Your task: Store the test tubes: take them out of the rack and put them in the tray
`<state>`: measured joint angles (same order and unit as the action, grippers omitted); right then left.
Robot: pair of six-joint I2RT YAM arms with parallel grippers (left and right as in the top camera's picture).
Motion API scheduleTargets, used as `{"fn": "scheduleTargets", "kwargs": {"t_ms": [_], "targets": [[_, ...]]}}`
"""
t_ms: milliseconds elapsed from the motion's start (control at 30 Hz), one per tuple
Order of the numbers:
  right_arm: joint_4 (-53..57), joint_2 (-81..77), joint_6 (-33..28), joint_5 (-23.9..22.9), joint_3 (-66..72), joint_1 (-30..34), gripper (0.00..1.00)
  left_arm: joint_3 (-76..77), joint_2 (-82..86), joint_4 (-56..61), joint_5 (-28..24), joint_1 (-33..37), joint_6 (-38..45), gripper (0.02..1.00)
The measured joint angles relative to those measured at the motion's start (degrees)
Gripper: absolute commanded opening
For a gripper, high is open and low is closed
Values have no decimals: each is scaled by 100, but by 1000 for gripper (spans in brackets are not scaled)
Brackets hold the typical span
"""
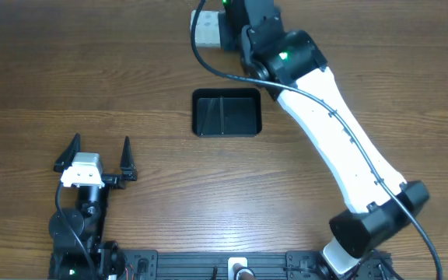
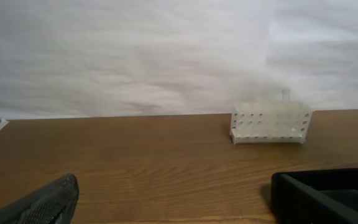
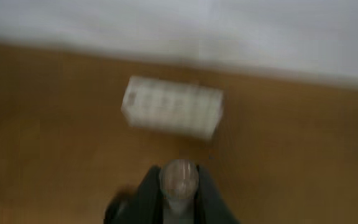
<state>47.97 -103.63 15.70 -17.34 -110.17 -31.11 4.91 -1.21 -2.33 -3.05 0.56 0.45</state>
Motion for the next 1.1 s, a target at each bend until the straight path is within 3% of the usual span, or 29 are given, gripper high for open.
{"fn": "scheduleTargets", "kwargs": {"t_ms": [200,400,767,1100], "targets": [[-42,-501,669,1121,671,105,29,0,0,0,0,0,0,1000],[-70,-1054,999,1628,1285,133,40,0,0,-2,0,0,0,1000],[258,-1132,1108,1674,1355,232,71,0,0,-2,0,2,0,1000],[514,-1134,1099,1414,1355,232,66,0,0,-2,0,2,0,1000]]}}
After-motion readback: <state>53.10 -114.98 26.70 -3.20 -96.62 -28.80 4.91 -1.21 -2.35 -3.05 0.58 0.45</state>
